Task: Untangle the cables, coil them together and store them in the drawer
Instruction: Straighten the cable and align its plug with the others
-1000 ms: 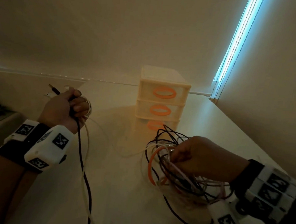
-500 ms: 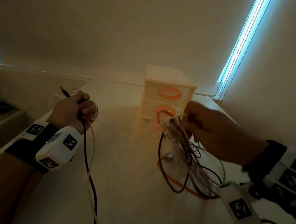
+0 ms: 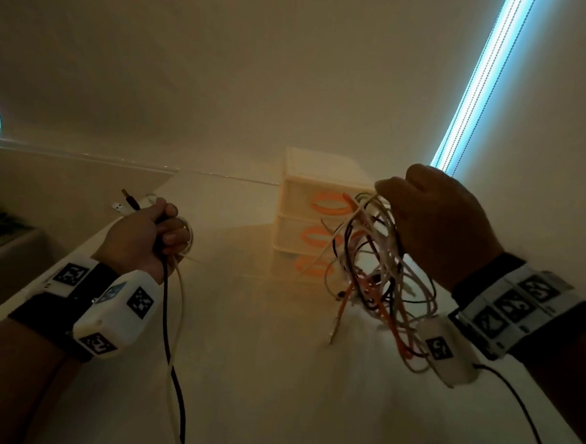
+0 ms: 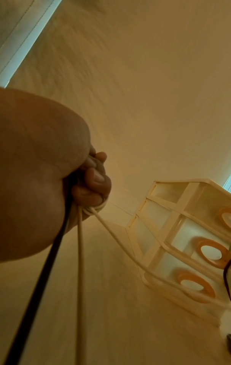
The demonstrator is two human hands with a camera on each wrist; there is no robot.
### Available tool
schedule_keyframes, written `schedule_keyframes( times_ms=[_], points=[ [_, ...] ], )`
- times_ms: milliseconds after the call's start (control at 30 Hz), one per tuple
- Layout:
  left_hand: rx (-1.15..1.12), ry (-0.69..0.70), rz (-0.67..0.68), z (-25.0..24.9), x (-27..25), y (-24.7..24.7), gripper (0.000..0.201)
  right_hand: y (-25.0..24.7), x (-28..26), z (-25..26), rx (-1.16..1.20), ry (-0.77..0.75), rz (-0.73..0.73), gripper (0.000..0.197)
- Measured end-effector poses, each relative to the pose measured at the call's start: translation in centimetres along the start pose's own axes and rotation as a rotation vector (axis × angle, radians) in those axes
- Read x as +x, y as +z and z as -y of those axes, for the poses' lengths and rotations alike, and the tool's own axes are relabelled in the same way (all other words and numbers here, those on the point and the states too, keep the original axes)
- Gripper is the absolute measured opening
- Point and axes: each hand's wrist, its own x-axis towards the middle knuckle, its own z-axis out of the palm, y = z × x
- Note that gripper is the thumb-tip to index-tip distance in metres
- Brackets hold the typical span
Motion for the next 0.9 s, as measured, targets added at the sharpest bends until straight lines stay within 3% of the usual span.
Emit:
schedule_keyframes(
  times_ms=[33, 100, 200, 300, 433, 633, 767, 900],
  points=[
    [0.001, 0.000, 0.000, 0.0, 0.0, 0.0, 0.044, 0.0, 0.3, -0.3, 0.088, 0.048, 0.005, 0.006],
    [0.005, -0.003, 0.004, 0.0, -0.1, 0.1, 0.044, -0.2, 0.7, -0.1, 0.476, 0.322, 0.038, 0.003],
    [0.000, -0.004, -0.008, 0.1, -0.2, 0.3, 0.044, -0.1, 0.3, 1.6, 1.066, 0.795, 0.387, 0.014],
    [-0.021, 0.004, -0.006, 0.1, -0.2, 0.2, 0.044, 0.7, -1.4, 3.5, 1.284, 0.876, 0.645, 0.021],
    [-0.021, -0.006, 0.004, 0.1, -0.2, 0.3, 0.044, 2.1, -3.5, 5.6, 1.374, 0.793, 0.720, 0.016],
    [-0.018, -0.005, 0.005, 0.1, -0.6, 0.3, 0.044, 3.8, -4.6, 6.8, 1.143, 0.471, 0.812, 0.020],
    [-0.031, 0.000, 0.015, -0.1, -0.6, 0.6, 0.045, 4.4, -4.3, 7.3, 0.874, 0.328, 0.822, 0.015],
    [-0.026, 0.010, 0.016, 0.0, -0.5, 0.5, 0.044, 4.0, -2.7, 7.9, 0.577, 0.112, 0.924, 0.012]
  ],
)
